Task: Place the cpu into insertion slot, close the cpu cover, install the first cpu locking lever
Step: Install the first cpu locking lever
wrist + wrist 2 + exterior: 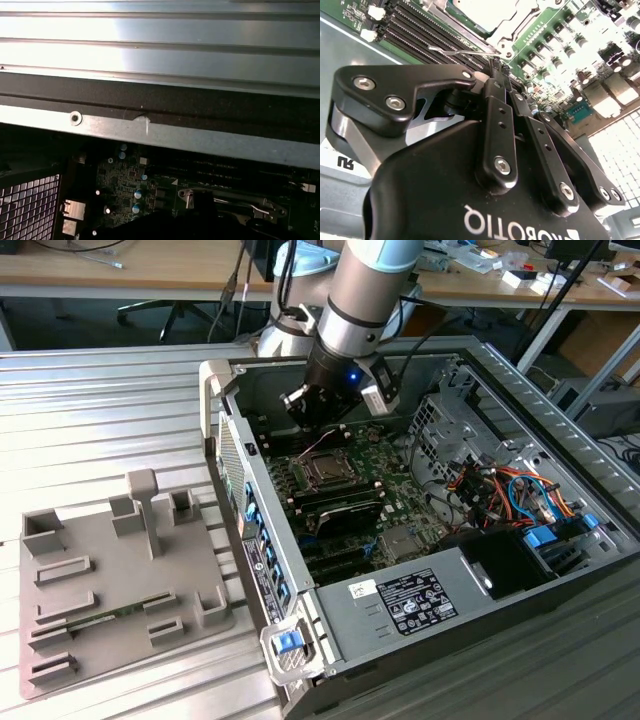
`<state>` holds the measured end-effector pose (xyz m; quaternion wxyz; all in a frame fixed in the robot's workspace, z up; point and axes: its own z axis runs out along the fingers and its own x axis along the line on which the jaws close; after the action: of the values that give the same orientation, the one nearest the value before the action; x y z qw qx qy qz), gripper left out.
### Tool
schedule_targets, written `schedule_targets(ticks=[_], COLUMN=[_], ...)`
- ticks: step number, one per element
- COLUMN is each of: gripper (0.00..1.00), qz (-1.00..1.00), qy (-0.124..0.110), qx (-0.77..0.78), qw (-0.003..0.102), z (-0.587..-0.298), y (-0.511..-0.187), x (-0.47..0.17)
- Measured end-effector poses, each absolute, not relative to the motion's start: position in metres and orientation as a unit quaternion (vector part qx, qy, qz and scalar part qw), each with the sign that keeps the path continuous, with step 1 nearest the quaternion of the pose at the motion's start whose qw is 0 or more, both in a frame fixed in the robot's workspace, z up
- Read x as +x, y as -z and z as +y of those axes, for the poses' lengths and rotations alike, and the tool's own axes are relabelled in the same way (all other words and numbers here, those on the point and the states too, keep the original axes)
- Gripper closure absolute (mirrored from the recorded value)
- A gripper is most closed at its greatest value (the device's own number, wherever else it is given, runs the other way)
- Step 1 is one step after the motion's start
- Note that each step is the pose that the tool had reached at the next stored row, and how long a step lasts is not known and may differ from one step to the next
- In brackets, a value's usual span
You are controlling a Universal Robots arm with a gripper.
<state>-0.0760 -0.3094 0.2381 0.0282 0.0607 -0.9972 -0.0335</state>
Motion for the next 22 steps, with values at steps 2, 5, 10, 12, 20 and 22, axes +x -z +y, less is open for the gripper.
schedule_targets(ticks=[2, 5, 10, 12, 20, 22], gripper=[0.89, 0.89, 0.89, 0.89, 0.89, 0.89], qz=[-0.997, -0.996, -0.996, -0.996, -0.996, -0.996], qy=[0.033, 0.033, 0.033, 0.033, 0.033, 0.033], qx=[0.065, 0.072, 0.076, 0.076, 0.076, 0.076], qw=[0.028, 0.029, 0.029, 0.029, 0.029, 0.029], z=[-0.306, -0.303, -0.3, -0.3, -0.3, -0.3], y=[-0.237, -0.235, -0.229, -0.227, -0.22, -0.219], x=[-0.076, -0.076, -0.076, -0.075, -0.072, -0.071])
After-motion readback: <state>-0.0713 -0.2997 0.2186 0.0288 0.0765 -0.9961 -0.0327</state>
